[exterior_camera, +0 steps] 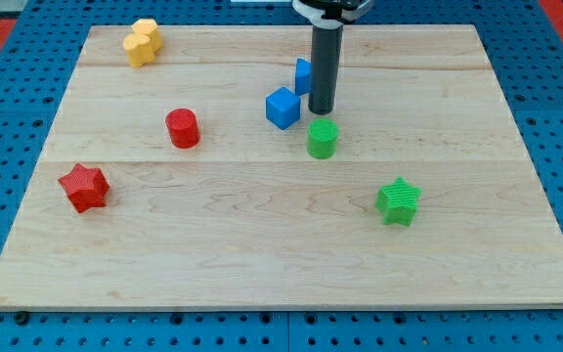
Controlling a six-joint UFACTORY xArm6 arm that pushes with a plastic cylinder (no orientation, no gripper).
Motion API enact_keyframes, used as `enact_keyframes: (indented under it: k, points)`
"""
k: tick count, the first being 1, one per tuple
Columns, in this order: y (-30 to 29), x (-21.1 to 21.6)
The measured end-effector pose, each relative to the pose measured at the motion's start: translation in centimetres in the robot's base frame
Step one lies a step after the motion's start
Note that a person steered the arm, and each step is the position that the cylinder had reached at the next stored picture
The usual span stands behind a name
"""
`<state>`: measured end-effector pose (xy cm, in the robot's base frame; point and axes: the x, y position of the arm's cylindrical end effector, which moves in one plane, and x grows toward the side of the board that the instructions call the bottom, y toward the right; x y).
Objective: Arrange a group of blocks in a line
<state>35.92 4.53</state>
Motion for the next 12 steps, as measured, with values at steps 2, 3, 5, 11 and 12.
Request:
enact_keyframes:
  k: [2,3,5,11,12]
  points:
    - [-5.8,-0.1]
    - [-3.2,1.3]
    - [-1.5,4.8]
    - [-15.5,3.6]
    - [-15.1,1.7]
